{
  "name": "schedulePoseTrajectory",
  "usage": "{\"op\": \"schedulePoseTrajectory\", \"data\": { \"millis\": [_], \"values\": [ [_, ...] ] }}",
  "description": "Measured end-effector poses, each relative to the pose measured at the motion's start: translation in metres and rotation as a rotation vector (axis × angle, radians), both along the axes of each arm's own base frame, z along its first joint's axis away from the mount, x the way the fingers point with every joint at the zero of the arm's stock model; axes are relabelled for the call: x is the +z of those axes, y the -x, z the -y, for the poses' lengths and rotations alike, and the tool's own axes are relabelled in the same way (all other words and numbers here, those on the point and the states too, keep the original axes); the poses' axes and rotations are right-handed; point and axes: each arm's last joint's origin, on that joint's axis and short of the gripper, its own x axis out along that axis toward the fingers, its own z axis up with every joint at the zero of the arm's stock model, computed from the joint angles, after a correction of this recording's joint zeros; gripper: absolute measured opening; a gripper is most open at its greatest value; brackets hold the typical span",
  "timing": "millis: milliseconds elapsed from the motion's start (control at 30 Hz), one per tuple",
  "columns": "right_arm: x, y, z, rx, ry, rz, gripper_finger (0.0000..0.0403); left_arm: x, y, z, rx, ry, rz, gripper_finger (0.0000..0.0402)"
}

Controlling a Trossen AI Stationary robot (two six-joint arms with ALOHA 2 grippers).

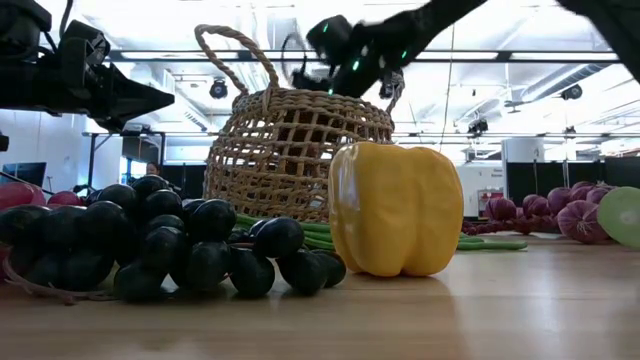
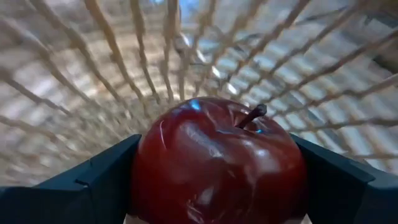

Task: Build produce basket
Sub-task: Put the red apple into the brown basket, then put the purple garlic into the brown basket

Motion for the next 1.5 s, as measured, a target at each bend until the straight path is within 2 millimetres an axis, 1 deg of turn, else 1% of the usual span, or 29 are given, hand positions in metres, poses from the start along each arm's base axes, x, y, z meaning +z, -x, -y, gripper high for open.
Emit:
{"op": "schedulePoseTrajectory", "data": {
  "millis": [100,267,333,433,600,700,800,900,967,1067,1167,1300,1400,1500],
  "values": [
    [-0.017,-0.006,0.009,0.002,-0.003,-0.029,0.0351,0.000,0.000,0.000,0.000,0.000,-0.001,0.0000],
    [-0.049,-0.013,0.017,0.008,-0.038,-0.095,0.0360,0.000,0.000,0.000,0.000,0.000,-0.001,0.0000],
    [-0.055,-0.015,0.018,0.008,-0.048,-0.098,0.0361,0.000,0.000,0.000,0.000,0.000,-0.003,0.0000],
    [-0.058,-0.016,0.022,0.001,-0.039,-0.105,0.0368,0.000,0.000,0.000,0.000,0.000,-0.004,0.0000],
    [-0.058,-0.014,0.025,-0.018,-0.013,-0.158,0.0393,0.000,0.000,0.000,0.000,0.000,-0.003,0.0000],
    [-0.046,-0.013,0.025,-0.018,0.022,-0.151,0.0396,0.000,0.000,0.000,0.000,0.000,-0.004,0.0000],
    [-0.029,-0.012,0.025,-0.014,0.063,-0.113,0.0397,0.000,0.000,0.000,0.000,0.000,-0.005,0.0000],
    [-0.021,-0.009,0.023,-0.028,0.093,-0.119,0.0397,-0.001,0.000,0.000,0.000,0.001,-0.008,0.0000],
    [-0.014,-0.008,0.018,-0.032,0.120,-0.136,0.0397,-0.001,-0.001,0.000,0.000,0.001,-0.008,0.0000],
    [0.003,-0.007,0.002,-0.018,0.155,-0.132,0.0398,-0.001,-0.001,0.000,0.000,0.001,-0.010,0.0000],
    [0.023,-0.003,-0.022,0.028,0.163,-0.134,0.0398,-0.001,-0.001,0.000,0.000,0.001,-0.010,0.0000],
    [0.050,0.010,-0.070,0.107,0.128,-0.170,0.0398,-0.001,-0.001,0.000,0.000,0.001,-0.010,0.0000],
    [0.068,0.029,-0.105,0.086,0.069,-0.199,0.0398,-0.001,-0.001,0.000,0.000,0.001,-0.011,0.0000],
    [0.080,0.056,-0.136,-0.037,0.013,-0.254,0.0398,-0.001,-0.001,0.000,0.000,0.001,-0.010,0.0000]
  ]
}}
